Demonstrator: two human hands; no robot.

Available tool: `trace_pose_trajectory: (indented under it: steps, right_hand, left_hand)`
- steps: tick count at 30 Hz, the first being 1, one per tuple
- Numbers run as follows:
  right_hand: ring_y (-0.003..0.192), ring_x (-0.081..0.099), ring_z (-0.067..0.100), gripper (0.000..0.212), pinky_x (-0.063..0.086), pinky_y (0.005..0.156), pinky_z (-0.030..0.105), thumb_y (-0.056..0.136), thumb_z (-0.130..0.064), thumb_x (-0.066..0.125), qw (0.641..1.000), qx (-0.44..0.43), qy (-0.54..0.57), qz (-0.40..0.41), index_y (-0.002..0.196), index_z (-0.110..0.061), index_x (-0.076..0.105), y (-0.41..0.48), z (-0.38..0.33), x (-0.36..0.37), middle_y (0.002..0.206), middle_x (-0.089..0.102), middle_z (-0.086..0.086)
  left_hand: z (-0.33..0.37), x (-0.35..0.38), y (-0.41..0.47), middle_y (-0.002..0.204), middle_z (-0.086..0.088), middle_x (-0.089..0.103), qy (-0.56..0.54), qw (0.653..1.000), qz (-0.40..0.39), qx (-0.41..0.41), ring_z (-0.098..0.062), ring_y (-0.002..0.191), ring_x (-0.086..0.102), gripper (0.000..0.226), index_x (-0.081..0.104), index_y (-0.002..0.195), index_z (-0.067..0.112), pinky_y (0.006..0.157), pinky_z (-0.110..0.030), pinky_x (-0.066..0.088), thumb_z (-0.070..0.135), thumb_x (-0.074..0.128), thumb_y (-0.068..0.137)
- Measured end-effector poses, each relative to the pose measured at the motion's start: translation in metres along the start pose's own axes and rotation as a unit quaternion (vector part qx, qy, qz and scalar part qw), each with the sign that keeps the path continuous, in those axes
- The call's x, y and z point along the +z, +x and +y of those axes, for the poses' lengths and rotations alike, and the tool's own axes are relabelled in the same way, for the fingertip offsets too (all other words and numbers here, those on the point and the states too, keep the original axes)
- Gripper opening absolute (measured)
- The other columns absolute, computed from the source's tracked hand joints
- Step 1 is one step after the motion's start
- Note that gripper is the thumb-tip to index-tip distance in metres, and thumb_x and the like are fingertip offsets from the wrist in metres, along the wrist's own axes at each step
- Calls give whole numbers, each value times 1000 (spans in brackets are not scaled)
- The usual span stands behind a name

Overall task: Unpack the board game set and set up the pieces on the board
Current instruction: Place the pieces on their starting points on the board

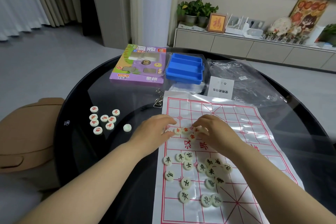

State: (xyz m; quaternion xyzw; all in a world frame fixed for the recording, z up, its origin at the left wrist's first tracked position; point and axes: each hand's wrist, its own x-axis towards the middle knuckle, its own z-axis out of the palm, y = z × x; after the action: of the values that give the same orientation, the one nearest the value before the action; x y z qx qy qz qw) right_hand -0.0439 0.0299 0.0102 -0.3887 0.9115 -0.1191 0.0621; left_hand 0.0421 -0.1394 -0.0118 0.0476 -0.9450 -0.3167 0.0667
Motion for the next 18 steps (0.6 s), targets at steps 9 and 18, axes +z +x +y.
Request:
trace_pose_trajectory:
  steps: [9, 18]
  right_hand:
    - [87, 44, 4, 31, 33, 65, 8, 86, -13, 58, 996, 53, 74, 21, 117, -18, 58, -9, 6, -3, 117, 57, -3]
    - [82, 45, 6, 28, 34, 63, 8, 88, -7, 54, 996, 54, 56, 31, 114, -16, 61, -14, 0, 1, 102, 59, -3]
  left_hand:
    - [-50, -26, -47, 108, 16, 52, -13, 988, 149, -38, 0, 94, 47, 27, 65, 108, 16, 87, -13, 34, 13, 66, 81]
    - [-68, -29, -52, 113, 3, 60, 8, 977, 206, -45, -3, 105, 42, 28, 66, 108, 8, 90, -10, 22, 8, 66, 80]
